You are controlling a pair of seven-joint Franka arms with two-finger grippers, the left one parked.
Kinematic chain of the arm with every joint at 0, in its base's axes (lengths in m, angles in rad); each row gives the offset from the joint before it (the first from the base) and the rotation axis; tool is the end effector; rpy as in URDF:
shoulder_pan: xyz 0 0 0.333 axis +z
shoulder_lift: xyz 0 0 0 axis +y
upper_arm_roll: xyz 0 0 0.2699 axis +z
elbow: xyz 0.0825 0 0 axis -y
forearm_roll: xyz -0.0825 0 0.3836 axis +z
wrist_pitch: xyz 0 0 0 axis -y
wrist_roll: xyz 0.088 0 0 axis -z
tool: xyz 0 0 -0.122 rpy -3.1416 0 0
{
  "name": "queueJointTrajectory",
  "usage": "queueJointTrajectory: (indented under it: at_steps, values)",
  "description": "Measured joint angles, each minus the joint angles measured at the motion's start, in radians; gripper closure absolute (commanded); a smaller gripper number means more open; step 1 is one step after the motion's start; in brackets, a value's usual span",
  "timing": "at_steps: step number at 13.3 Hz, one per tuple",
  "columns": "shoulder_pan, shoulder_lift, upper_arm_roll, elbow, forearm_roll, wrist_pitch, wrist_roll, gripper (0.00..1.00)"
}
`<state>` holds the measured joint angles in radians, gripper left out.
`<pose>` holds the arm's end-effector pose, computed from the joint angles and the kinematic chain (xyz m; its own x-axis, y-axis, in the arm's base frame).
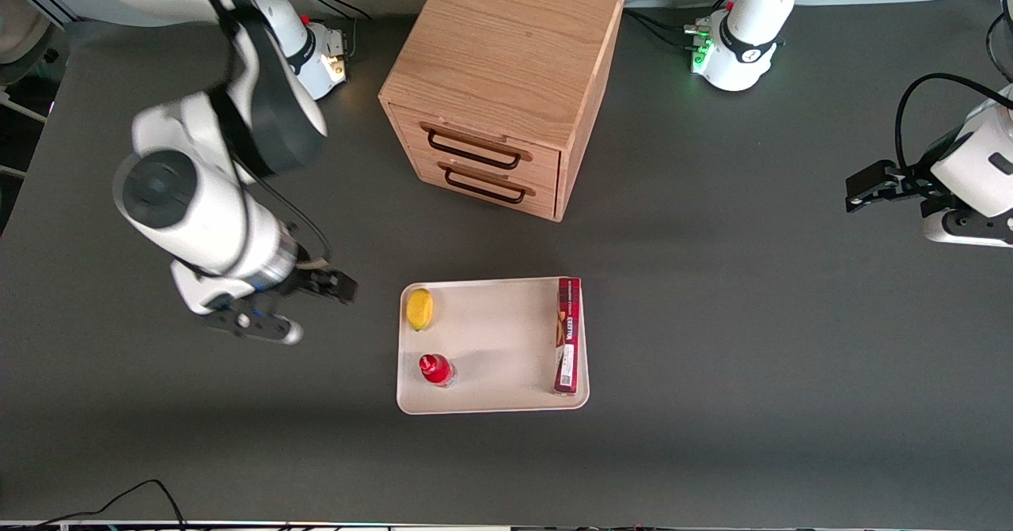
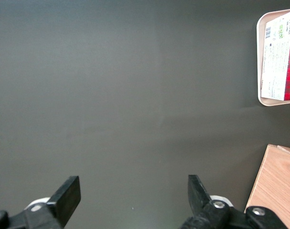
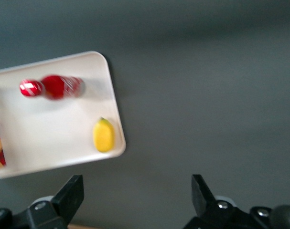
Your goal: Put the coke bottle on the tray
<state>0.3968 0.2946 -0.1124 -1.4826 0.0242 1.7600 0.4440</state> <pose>0.6072 0.1872 0.4470 0.9872 -0.1592 -0.0100 -0.1590 -0.9872 0.0146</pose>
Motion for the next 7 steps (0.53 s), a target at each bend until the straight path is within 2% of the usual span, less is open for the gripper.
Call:
queueJointTrajectory:
  at_steps: [3,5,7]
  values:
    - [-0.118,-0.268,-0.001,-0.23,0.0,-0.061,-0.206,0.0]
    - [-0.198,-0.386,0.0,-0.295,0.001,-0.111,-0.3,0.0]
    - [-0.245,-0.448,0.023,-0.318,0.001,-0.128,-0.313,0.0]
